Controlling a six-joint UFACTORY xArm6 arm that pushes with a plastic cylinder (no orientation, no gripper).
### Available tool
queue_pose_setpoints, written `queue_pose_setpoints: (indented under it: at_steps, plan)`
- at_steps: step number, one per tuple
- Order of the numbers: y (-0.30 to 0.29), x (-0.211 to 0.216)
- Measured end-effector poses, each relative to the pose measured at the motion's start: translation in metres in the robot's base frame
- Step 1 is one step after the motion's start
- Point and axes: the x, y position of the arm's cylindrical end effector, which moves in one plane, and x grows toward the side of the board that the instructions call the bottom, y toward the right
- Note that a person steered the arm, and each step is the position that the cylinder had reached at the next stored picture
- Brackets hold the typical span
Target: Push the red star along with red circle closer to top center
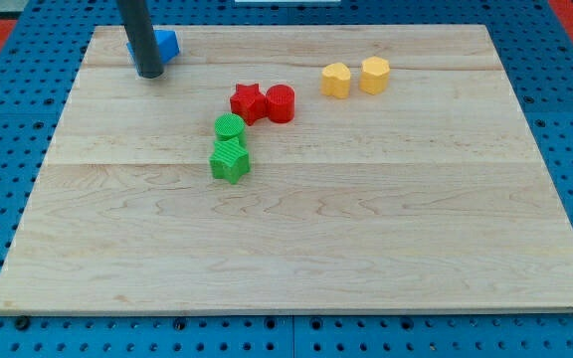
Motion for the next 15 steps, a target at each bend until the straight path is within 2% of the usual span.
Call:
queue_pose_setpoints:
  at_steps: [2,4,6,7,10,12,13,14,15]
  plan:
    - [0.025,0.008]
    - [0.084,0.008]
    - [0.092,0.045]
    - [0.109,0.045]
    - [0.115,0.046]
    - [0.132,0.108]
    - [0.173,0.097]
    - [0.187,0.065]
    - [0.187,0.079]
